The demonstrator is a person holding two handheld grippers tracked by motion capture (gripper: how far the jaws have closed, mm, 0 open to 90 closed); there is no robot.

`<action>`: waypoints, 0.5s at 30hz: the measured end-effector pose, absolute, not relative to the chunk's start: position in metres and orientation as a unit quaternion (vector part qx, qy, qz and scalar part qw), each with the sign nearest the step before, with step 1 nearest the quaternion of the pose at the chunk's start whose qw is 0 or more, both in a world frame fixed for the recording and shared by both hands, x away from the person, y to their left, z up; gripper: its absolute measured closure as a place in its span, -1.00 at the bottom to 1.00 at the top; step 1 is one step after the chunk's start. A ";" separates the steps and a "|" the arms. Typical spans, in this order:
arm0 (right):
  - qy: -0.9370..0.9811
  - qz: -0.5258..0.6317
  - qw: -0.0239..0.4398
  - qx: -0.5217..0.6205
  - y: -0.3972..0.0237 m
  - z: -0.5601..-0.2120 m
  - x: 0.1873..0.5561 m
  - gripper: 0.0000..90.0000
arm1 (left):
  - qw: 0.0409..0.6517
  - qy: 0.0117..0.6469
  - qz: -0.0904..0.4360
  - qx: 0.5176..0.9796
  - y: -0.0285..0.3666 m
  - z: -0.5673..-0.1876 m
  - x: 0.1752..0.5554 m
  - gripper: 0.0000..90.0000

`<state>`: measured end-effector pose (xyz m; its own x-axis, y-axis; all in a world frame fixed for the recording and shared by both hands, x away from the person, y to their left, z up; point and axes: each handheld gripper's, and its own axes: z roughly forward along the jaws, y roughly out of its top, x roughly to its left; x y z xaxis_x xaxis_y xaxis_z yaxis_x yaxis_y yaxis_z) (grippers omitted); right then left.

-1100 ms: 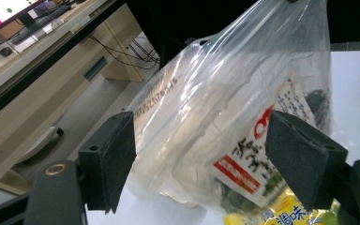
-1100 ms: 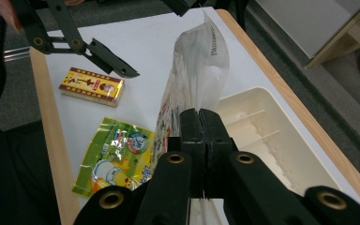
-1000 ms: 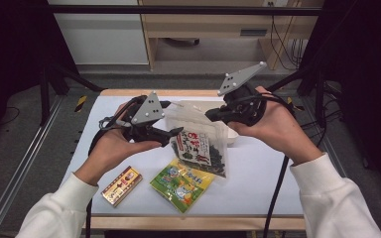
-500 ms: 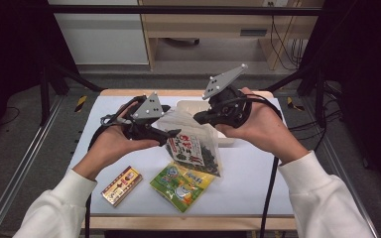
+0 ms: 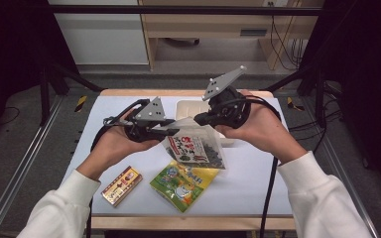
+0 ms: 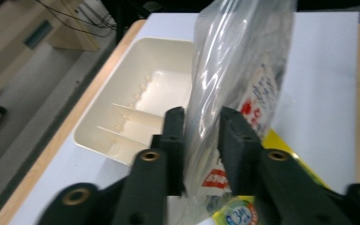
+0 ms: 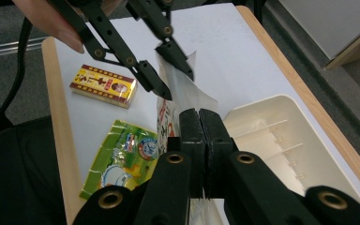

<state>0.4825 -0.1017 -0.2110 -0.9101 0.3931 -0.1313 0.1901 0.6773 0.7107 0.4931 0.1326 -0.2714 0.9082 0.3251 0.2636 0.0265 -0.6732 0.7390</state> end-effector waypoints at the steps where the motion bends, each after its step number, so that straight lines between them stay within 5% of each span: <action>1: 0.905 0.368 0.138 0.161 -0.102 -0.211 0.482 0.99 | 0.392 0.096 0.187 0.896 0.133 -0.272 0.493 0.64; 15: 0.914 0.359 0.122 0.145 -0.098 -0.221 0.488 0.73 | 0.389 0.087 0.172 0.901 0.137 -0.277 0.493 0.75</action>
<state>0.4879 -0.0976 -0.2213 -0.9280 0.3531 -0.1190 0.1776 0.6999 0.6918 0.4934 0.1365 -0.2769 0.9255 0.2904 0.2431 0.0219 -0.6820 0.7310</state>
